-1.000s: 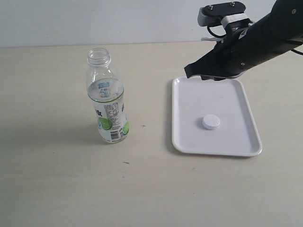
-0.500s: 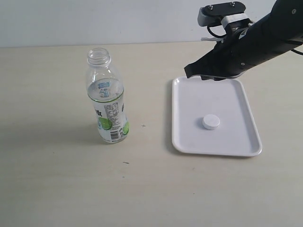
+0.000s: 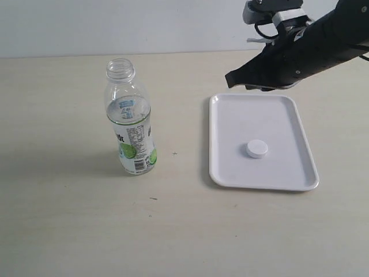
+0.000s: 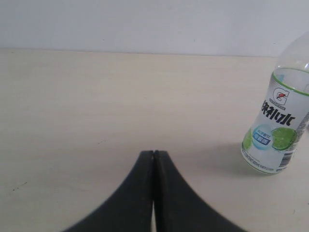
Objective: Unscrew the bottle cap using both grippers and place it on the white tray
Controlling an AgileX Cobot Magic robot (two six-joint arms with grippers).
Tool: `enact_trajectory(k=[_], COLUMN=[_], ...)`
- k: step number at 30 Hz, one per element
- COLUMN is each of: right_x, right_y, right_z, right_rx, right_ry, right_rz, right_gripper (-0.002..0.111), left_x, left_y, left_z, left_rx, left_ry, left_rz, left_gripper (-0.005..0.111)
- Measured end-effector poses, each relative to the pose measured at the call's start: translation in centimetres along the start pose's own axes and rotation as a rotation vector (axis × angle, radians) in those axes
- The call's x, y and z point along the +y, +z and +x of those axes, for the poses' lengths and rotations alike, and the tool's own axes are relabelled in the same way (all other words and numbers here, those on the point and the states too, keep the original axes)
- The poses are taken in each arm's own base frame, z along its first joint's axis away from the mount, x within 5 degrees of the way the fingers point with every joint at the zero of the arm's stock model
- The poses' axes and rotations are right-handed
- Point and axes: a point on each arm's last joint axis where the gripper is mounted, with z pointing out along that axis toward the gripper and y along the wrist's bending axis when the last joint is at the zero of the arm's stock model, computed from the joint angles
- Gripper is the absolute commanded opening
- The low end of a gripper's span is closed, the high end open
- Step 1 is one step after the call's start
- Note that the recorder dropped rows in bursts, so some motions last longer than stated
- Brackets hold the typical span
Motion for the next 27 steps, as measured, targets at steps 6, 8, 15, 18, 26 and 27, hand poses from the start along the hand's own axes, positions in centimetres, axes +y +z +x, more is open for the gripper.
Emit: enact_trajectory(k=[6,8,15,18,26,27], right_x=[0.4,0.5,0.7,0.8,0.1,-0.3], right_y=[-5.5,-7.9,-14.6,-16.5,-17.4,-17.4], right_z=[0.1,1.2,7.4,10.1,15.4,16.0], right_rx=[-0.188,-0.286,-0.556,-0.642,-0.715,-0.720], right_ry=[-0.011,-0.012,-0.047,-0.089,-0.125,-0.104], right_rz=[0.022,0.041,0.095,0.114,0.200,0.231], right_gripper=[0.000,0.000,0.000,0.000,0.000,0.000], left_x=[0.0,0.0,0.0,0.0,0.0,0.0], left_y=[0.0,0.0,0.0,0.0,0.0,0.0], left_z=[0.0,0.0,0.0,0.0,0.0,0.0], left_rx=[0.000,0.000,0.000,0.000,0.000,0.000], left_ry=[0.000,0.000,0.000,0.000,0.000,0.000], left_rz=[0.000,0.000,0.000,0.000,0.000,0.000], left_gripper=[0.000,0.000,0.000,0.000,0.000,0.000])
